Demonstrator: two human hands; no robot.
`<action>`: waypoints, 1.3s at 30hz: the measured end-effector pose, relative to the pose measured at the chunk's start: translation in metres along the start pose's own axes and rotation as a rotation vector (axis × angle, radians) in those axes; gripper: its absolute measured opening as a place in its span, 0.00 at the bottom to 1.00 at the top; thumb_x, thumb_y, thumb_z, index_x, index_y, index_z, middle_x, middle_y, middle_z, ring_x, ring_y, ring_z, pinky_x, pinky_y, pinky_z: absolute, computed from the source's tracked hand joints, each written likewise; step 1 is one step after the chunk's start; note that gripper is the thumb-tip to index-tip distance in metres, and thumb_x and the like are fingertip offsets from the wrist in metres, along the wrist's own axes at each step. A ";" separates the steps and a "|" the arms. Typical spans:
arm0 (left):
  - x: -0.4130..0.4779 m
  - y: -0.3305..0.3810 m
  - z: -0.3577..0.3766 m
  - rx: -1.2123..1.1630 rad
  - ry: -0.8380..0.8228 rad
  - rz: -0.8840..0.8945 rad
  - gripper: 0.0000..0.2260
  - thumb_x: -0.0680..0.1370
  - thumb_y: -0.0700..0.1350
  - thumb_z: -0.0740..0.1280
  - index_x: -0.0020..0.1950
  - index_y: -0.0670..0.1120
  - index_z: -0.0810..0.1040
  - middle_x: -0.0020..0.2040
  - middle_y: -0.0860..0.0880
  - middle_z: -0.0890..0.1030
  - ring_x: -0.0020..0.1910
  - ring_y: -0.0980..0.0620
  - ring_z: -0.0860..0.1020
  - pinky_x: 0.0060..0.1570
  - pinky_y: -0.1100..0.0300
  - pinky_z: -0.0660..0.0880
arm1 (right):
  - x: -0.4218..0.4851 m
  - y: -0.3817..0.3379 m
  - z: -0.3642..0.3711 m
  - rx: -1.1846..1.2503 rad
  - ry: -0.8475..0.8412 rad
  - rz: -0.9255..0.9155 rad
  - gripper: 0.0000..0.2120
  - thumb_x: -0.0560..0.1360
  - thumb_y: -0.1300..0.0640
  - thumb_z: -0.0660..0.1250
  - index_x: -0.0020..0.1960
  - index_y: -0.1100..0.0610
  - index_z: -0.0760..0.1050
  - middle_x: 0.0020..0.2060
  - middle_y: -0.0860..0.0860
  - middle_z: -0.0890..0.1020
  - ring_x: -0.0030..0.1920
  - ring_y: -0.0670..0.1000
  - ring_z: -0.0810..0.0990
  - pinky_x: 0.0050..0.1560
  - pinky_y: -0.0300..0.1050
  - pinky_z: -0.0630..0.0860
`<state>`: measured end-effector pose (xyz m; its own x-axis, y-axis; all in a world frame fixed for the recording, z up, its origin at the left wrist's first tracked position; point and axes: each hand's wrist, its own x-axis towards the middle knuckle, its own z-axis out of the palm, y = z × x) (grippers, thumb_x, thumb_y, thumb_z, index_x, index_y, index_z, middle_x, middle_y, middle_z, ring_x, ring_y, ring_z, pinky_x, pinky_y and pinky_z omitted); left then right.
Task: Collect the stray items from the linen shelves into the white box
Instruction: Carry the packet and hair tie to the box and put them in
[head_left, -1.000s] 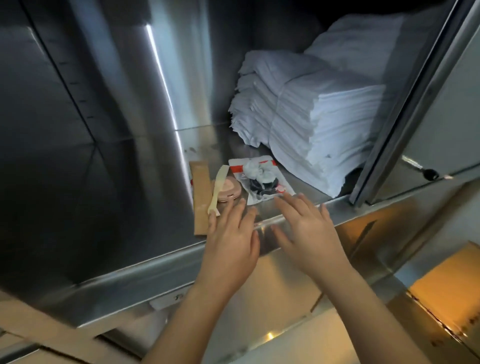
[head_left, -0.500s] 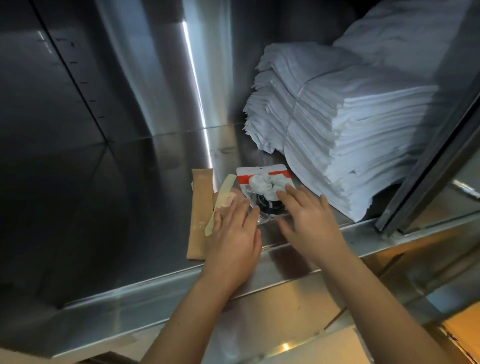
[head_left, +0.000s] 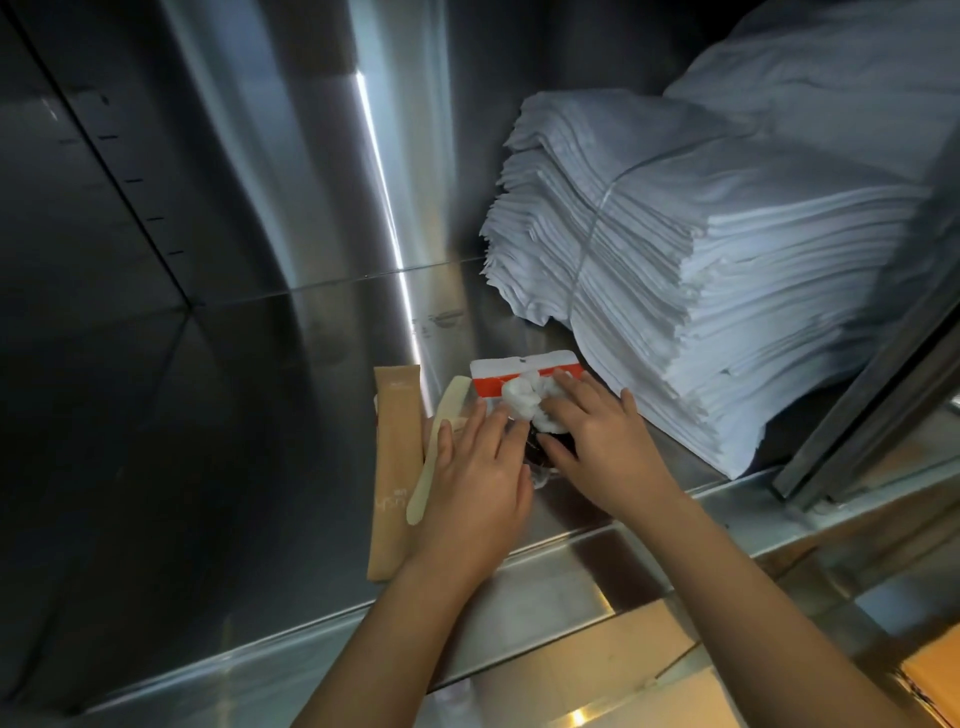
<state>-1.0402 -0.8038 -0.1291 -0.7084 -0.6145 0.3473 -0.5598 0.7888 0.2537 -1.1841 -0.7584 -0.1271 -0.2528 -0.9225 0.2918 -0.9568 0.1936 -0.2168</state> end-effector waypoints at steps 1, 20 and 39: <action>0.001 0.000 0.001 -0.004 0.011 0.002 0.21 0.78 0.43 0.59 0.71 0.45 0.65 0.72 0.46 0.64 0.74 0.48 0.55 0.71 0.47 0.48 | -0.001 0.001 0.000 0.013 0.000 -0.002 0.18 0.77 0.51 0.61 0.65 0.54 0.71 0.72 0.51 0.64 0.72 0.50 0.59 0.67 0.56 0.57; 0.010 0.011 0.013 0.009 -0.070 0.091 0.29 0.78 0.46 0.60 0.76 0.44 0.52 0.77 0.46 0.53 0.76 0.50 0.46 0.71 0.50 0.37 | -0.033 0.016 -0.004 0.641 0.050 -0.275 0.08 0.72 0.68 0.68 0.48 0.60 0.81 0.57 0.47 0.77 0.58 0.45 0.76 0.58 0.38 0.72; 0.001 -0.010 -0.001 0.095 -0.064 0.136 0.37 0.74 0.35 0.59 0.68 0.50 0.34 0.77 0.48 0.45 0.67 0.51 0.29 0.59 0.60 0.21 | -0.025 0.019 -0.004 0.160 0.036 -0.240 0.27 0.70 0.54 0.72 0.67 0.57 0.71 0.67 0.55 0.71 0.70 0.57 0.65 0.66 0.62 0.65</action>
<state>-1.0350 -0.8119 -0.1309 -0.8044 -0.5046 0.3136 -0.4933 0.8614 0.1206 -1.1965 -0.7303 -0.1350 -0.0291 -0.9224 0.3851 -0.9557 -0.0872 -0.2811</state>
